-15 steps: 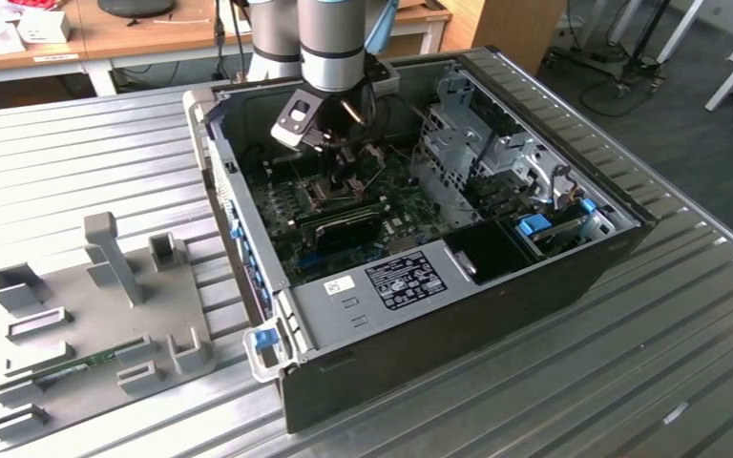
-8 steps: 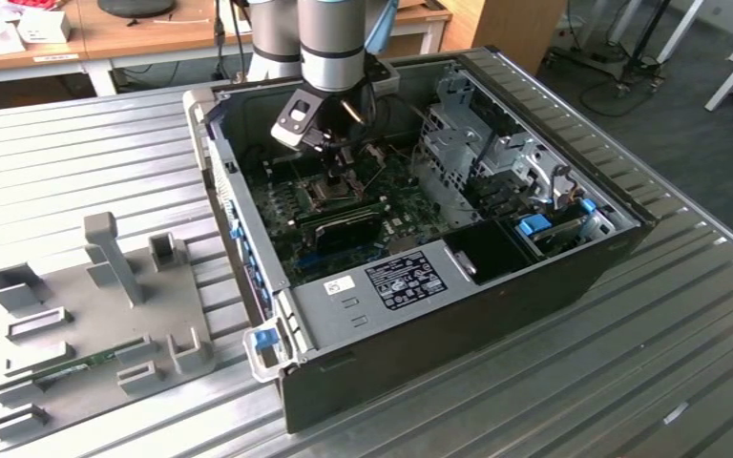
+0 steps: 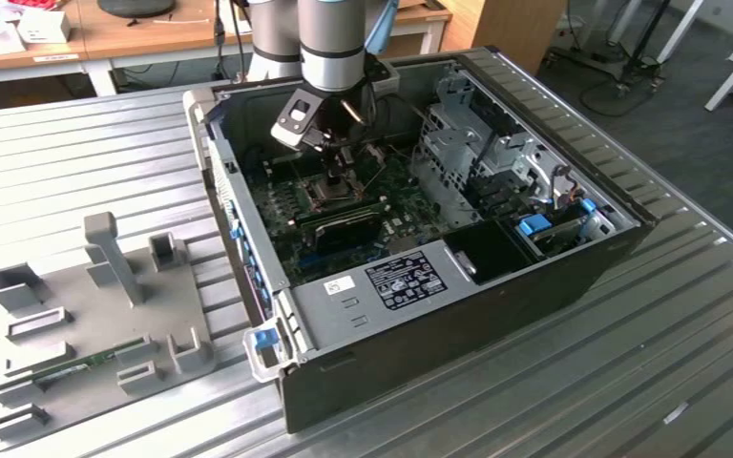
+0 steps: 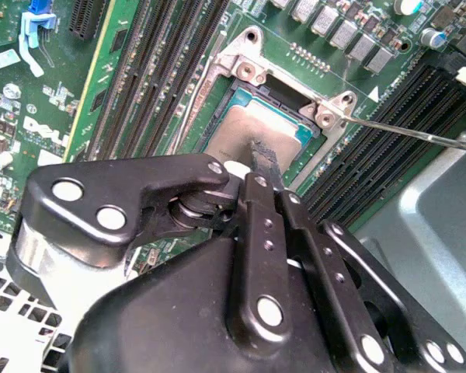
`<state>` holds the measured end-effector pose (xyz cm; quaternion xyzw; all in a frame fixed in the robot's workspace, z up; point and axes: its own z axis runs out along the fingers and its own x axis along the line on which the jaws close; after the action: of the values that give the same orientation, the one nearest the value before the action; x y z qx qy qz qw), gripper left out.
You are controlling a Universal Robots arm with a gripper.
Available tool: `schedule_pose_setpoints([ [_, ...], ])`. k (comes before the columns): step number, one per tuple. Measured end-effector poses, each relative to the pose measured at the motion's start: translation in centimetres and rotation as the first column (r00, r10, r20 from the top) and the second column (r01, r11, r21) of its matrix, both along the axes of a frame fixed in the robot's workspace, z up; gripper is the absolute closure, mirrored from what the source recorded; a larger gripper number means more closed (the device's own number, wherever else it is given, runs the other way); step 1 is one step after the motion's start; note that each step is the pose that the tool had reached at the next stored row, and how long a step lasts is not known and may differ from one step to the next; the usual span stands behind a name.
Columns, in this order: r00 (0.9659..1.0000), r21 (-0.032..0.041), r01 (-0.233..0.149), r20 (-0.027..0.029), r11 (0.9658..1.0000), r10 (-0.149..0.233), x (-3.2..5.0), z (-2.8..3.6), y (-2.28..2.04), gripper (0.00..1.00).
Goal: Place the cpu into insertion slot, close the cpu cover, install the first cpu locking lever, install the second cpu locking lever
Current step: 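Place the cpu into insertion slot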
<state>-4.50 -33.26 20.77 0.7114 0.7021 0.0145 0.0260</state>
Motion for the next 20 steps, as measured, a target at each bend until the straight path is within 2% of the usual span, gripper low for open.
schedule_pose_setpoints([
  [20, 1.0, -0.0002, 0.0, 0.0, 1.0, 0.0, 0.0, -0.37, 0.0, 0.9],
])
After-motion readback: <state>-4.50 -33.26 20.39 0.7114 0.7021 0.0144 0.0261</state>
